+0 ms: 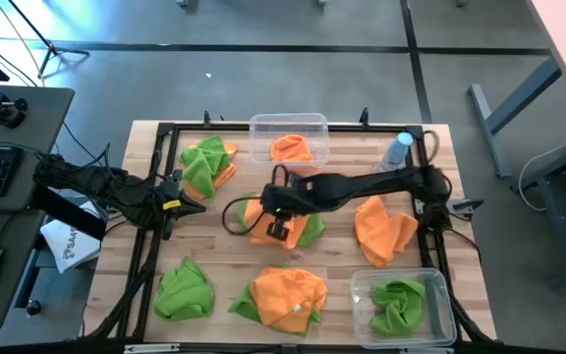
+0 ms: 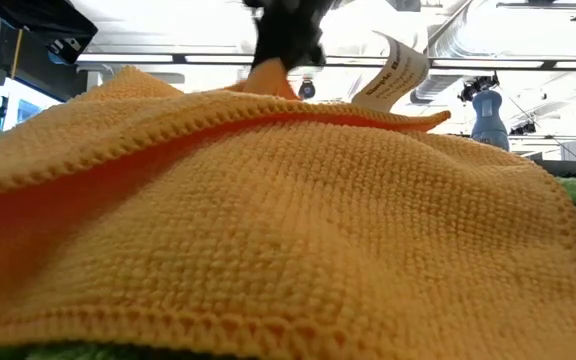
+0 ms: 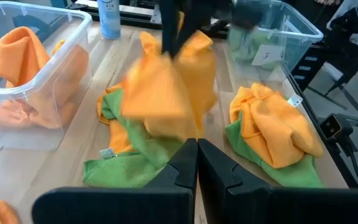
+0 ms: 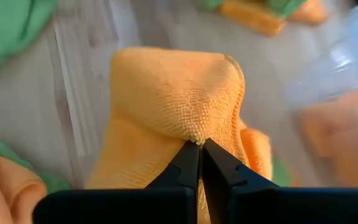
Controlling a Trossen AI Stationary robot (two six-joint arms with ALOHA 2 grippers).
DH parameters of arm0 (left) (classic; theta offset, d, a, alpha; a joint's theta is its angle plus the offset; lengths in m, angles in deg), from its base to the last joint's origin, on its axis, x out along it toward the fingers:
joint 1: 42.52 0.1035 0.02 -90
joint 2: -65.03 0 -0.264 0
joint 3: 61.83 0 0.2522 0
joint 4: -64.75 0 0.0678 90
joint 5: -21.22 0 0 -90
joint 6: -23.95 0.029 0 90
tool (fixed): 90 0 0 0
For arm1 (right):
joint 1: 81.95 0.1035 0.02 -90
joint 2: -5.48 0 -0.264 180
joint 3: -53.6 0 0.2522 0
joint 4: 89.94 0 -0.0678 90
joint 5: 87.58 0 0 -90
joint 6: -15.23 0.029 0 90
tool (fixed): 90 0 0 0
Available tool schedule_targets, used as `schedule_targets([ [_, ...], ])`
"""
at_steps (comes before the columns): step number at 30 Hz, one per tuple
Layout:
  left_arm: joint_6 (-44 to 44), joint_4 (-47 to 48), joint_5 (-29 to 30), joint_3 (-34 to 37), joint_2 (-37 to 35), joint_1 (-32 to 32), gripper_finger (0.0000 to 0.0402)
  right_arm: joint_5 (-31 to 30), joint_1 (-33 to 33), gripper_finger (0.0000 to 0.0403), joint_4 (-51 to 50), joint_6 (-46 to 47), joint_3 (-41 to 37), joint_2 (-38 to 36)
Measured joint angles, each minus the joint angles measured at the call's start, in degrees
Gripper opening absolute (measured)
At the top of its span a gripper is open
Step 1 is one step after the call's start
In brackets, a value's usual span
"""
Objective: Sort microfiber towel by color & place in baskets
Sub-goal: Put the orange microfiber towel into the top transparent bin
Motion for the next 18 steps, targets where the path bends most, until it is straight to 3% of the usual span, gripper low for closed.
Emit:
schedule_targets([
  [8, 0.04, 0.01, 0.11, 0.0, 0.02, 0.04, 0.0, -7.5, -0.31, 0.0001, -4.3, -2.07, 0.0, -9.87],
  [18, -1.42, -0.04, 0.85, 0.0, 0.09, 0.04, 0.0, -10.86, -2.6, 0.0, -10.5, -5.45, -0.28, -18.43],
])
